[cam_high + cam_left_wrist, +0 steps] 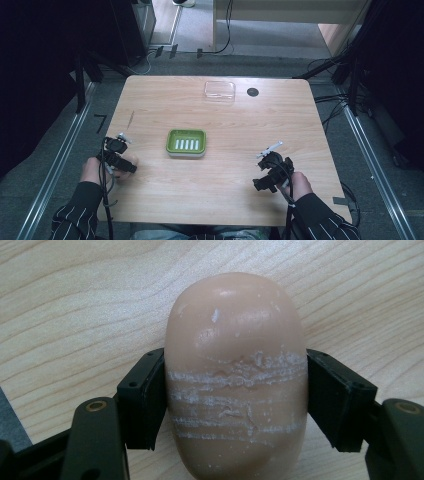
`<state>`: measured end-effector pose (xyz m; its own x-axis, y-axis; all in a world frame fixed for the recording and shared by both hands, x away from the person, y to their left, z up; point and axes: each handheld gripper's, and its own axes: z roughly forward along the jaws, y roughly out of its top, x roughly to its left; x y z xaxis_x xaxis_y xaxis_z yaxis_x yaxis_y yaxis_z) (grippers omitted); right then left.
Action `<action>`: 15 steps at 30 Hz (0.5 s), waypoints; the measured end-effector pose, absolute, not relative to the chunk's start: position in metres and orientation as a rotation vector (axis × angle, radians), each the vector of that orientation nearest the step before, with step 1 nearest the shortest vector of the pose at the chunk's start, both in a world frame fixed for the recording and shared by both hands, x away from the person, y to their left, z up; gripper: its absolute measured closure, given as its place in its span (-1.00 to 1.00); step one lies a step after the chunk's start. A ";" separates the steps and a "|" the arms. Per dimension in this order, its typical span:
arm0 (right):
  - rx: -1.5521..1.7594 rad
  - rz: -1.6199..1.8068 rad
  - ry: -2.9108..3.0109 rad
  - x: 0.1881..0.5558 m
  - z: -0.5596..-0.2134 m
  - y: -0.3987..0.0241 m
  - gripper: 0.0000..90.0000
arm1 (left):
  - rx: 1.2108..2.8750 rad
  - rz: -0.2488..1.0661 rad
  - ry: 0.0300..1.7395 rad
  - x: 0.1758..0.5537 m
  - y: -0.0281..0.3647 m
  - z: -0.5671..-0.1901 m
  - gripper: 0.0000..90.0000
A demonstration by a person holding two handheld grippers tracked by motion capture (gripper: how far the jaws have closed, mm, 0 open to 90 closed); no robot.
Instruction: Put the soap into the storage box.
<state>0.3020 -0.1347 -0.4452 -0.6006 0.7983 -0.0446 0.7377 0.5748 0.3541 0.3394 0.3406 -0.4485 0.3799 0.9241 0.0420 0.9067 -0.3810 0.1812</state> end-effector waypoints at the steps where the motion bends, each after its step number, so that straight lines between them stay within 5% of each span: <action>1: 1.287 0.448 2.606 0.302 -0.445 -0.135 -0.68 | 2.501 0.205 1.669 0.339 0.341 -0.449 -0.29; 15: 1.284 0.450 2.612 0.302 -0.445 -0.135 -0.68 | 2.501 0.212 1.646 0.340 0.340 -0.448 -0.26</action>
